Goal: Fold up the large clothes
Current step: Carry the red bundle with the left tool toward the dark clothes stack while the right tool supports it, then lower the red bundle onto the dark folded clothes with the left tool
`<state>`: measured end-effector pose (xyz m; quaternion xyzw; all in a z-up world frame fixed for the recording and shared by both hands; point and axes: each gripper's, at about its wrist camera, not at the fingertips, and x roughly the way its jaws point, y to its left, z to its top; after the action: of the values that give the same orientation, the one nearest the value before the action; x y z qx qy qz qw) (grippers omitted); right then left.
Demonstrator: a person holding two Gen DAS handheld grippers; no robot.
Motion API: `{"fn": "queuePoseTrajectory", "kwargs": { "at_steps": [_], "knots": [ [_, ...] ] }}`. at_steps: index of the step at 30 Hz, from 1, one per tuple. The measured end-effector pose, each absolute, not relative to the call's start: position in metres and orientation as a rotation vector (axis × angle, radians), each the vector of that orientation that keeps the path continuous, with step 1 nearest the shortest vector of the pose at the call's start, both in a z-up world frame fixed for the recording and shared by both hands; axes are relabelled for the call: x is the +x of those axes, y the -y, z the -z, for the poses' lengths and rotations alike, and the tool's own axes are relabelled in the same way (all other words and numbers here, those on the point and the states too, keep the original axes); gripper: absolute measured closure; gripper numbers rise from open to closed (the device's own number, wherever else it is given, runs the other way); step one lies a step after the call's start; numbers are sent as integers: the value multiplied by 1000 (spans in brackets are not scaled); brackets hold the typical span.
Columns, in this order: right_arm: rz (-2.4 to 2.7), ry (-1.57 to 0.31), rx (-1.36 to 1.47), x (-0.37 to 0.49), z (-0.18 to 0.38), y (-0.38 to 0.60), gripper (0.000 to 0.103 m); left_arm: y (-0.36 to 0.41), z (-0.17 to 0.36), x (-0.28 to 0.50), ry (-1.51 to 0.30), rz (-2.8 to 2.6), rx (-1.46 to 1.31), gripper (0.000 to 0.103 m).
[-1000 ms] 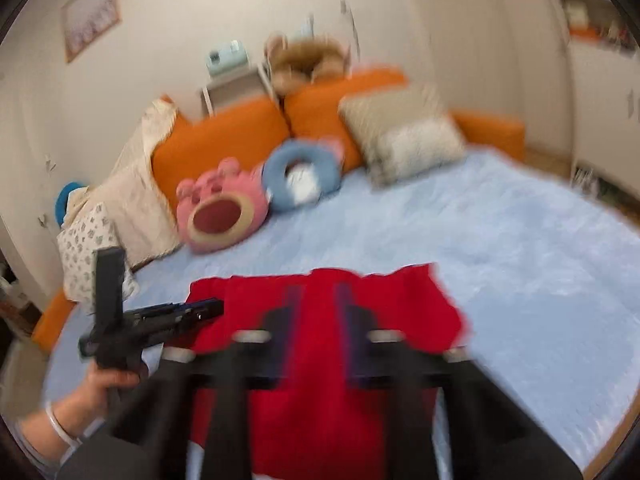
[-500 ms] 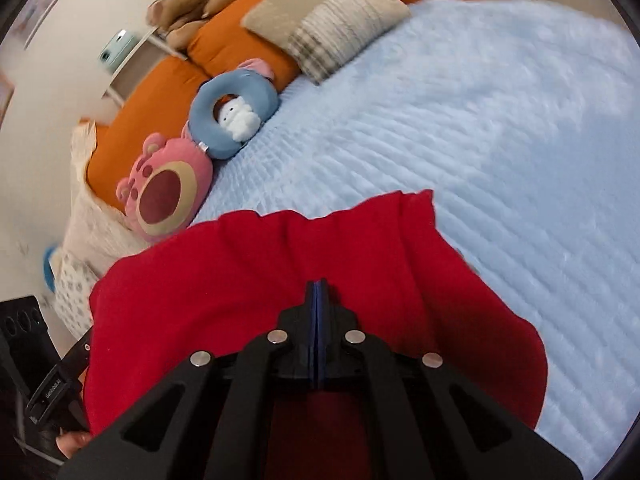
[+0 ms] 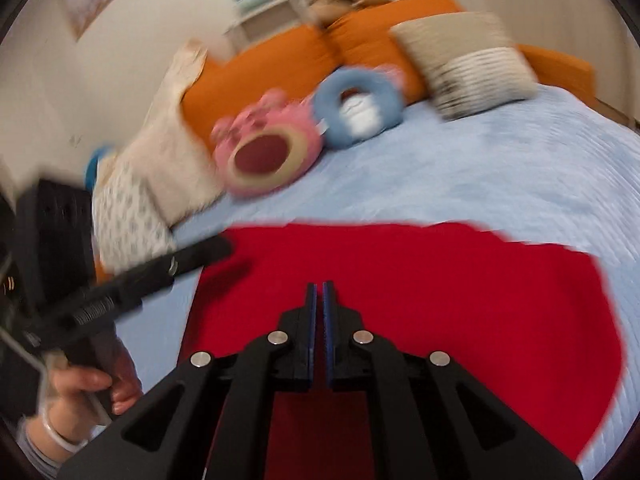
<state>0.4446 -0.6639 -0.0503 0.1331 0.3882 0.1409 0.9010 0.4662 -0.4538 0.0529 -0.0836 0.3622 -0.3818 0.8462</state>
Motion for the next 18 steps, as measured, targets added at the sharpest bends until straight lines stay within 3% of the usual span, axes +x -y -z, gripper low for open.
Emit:
{"fn": "queuePoseTrajectory", "kwargs": {
  "at_steps": [2, 7, 10, 12, 13, 14, 18],
  "knots": [
    [-282, -791, 268, 449, 61, 651, 99, 448, -53, 467, -756, 768, -199, 70],
    [-294, -775, 204, 450, 62, 625, 101, 441, -51, 462, -760, 822, -286, 69],
    [-293, -758, 215, 446, 59, 627, 101, 455, -42, 460, -800, 777, -155, 55],
    [-292, -748, 261, 441, 57, 640, 102, 458, -17, 469, -884, 755, -152, 61],
    [-289, -754, 278, 439, 55, 649, 103, 454, -12, 469, -870, 752, -168, 75],
    [-276, -746, 283, 435, 50, 657, 103, 452, -9, 468, -847, 740, -172, 82],
    [-118, -702, 233, 423, 28, 710, 99, 456, -5, 467, -825, 754, -131, 81]
  ]
}}
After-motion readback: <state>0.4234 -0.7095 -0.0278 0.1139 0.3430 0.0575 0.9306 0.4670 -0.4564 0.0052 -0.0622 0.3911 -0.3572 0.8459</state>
